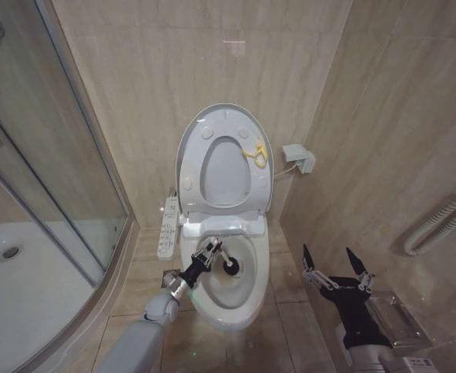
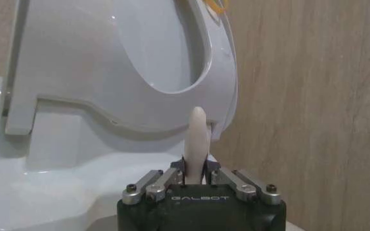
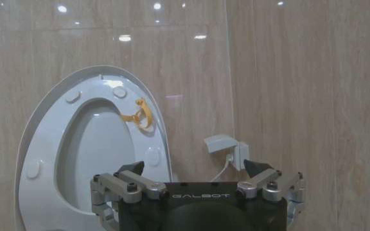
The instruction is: Open the toilet lid, clean the toilet bowl with a toilet brush, close the toilet lid, and flush.
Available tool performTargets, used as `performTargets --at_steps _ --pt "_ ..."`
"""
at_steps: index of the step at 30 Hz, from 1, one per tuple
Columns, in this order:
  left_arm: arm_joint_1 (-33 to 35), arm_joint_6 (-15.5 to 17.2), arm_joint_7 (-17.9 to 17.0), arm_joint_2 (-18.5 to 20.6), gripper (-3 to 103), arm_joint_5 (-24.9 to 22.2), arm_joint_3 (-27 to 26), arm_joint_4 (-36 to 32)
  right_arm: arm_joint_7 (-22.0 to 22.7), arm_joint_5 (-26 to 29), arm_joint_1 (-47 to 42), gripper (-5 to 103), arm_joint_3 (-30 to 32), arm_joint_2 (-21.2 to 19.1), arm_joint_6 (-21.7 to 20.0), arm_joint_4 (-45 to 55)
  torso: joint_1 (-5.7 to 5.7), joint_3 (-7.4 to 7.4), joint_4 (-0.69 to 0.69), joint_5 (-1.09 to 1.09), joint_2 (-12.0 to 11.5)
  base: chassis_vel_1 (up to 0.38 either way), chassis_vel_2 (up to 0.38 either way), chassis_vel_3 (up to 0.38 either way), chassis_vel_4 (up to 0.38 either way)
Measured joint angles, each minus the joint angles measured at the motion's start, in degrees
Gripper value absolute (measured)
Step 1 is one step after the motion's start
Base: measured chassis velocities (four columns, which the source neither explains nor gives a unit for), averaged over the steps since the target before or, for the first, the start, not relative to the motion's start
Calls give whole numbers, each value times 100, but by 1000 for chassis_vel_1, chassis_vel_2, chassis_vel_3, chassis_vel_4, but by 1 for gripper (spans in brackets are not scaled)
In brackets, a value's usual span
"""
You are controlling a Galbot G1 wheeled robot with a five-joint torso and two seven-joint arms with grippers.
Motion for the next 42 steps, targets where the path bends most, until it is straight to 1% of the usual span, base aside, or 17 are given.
performTargets --at_steps 3,4,6,8,11,15,18,20,22,24,27,29,32,38,39,41,42 --pt "13 258 -97 6 20 -1086 220 -316 0 0 0 100 0 0 0 0 0 0 -5 -2 0 0 0 0 0" --pt "13 258 -97 6 20 -1086 220 -316 0 0 0 100 0 0 0 0 0 0 -5 -2 0 0 0 0 0" --pt "13 376 -170 -34 20 -1611 310 -439 0 0 0 100 0 0 0 0 0 0 -5 -1 0 0 0 0 0" --pt "4 376 -151 -48 20 -1555 312 -409 0 0 0 100 0 0 0 0 0 0 -5 -1 0 0 0 0 0" --pt "-6 205 121 -29 20 -874 191 -176 0 0 0 100 0 0 0 0 0 0 -2 0 0 0 0 0 0" --pt "3 0 368 -17 20 -271 47 -62 0 0 0 100 0 0 0 0 0 0 -1 -1 0 0 0 0 0" --pt "-1 -89 411 -44 20 -30 -4 -84 0 0 0 100 0 0 0 0 0 0 -3 0 0 0 0 0 0" --pt "-3 -86 381 -54 20 -79 19 -123 0 0 0 100 0 0 0 0 0 0 -3 -1 0 0 0 0 0" --pt "-2 16 233 -82 20 -576 130 -220 0 0 0 100 0 0 0 0 0 0 -3 0 0 0 0 0 0" --pt "7 195 25 -132 20 -1375 275 -350 0 0 0 100 0 0 0 0 0 0 -4 -1 0 0 0 0 0" --pt "-1 280 -61 -177 20 -1674 311 -347 0 0 0 100 0 0 0 0 0 0 -4 0 0 0 0 0 0" --pt "-11 276 -44 -177 20 -1598 299 -296 0 0 0 100 0 0 0 0 0 0 -4 -1 0 0 0 0 0" --pt "-30 96 196 -49 20 -733 112 -92 0 0 0 100 0 0 0 0 0 0 -2 0 0 0 0 0 0" --pt "-95 -205 246 -11 20 -38 -86 -56 0 0 0 100 0 0 0 0 0 0 -3 -1 0 0 0 0 0" --pt "-130 -249 180 -31 20 5 -91 -39 0 0 0 100 0 0 0 0 0 0 -3 0 0 0 0 0 0" --pt "-189 -316 -225 -128 20 -67 -52 14 0 0 0 100 0 0 0 0 0 0 -3 0 0 0 0 0 0" --pt "-189 -316 -225 -128 20 -67 -52 14 0 0 0 100 0 0 0 0 0 0 -3 0 0 0 0 0 0"
